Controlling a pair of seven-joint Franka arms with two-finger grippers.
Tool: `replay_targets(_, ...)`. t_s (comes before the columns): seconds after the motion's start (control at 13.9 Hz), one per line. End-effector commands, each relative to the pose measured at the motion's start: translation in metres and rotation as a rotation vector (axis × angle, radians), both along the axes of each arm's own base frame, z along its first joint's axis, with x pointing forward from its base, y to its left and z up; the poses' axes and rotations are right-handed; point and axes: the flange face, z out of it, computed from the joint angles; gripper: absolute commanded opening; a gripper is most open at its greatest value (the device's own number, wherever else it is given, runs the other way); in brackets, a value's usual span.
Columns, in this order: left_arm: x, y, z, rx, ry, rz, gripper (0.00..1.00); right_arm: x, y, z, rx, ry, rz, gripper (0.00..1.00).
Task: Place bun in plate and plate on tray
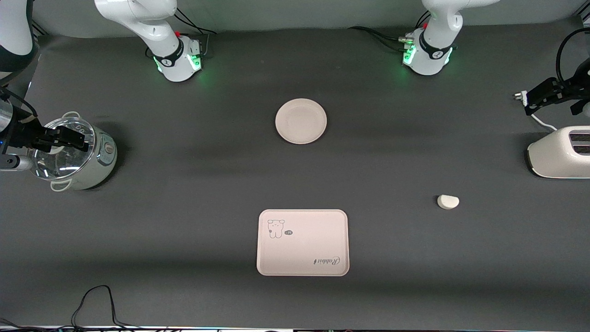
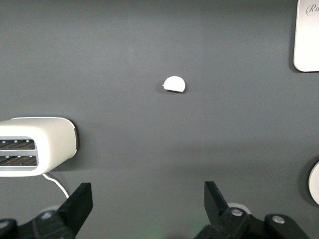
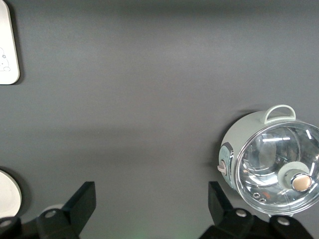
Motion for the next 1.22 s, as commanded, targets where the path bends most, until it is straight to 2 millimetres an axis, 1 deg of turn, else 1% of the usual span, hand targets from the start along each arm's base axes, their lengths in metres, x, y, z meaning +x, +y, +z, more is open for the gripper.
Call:
replay_targets(0.0,0.0,-0.004,0.005,-0.005,0.012,0.0,1.0,-0.001,0.0,0.001,0.004,-0.002,0.01,1.0)
replay_targets(0.29,0.003,-0.003,0.002,-0.006,0.012,-0.004,1.0,-0.001,0.0,0.002,0.003,-0.006,0.009,1.0)
replay_targets(0.43,0.01,-0.002,-0.006,-0.005,0.011,-0.002,1.0,0.0,0.0,0.001,0.003,-0.008,0.009,1.0)
replay_targets(0.65,0.027,0.0,-0.025,-0.006,0.006,-0.001,1.0,0.0,-0.001,0.002,0.003,-0.009,0.007,1.0)
replay_targets(0.86,0.05,0.006,-0.053,-0.008,0.001,0.007,1.0,0.0,-0.002,0.002,0.009,-0.01,0.003,1.0)
replay_targets(1.15,0.085,0.011,-0.104,-0.009,-0.004,0.009,1.0,-0.001,-0.002,0.001,0.011,-0.008,0.002,1.0)
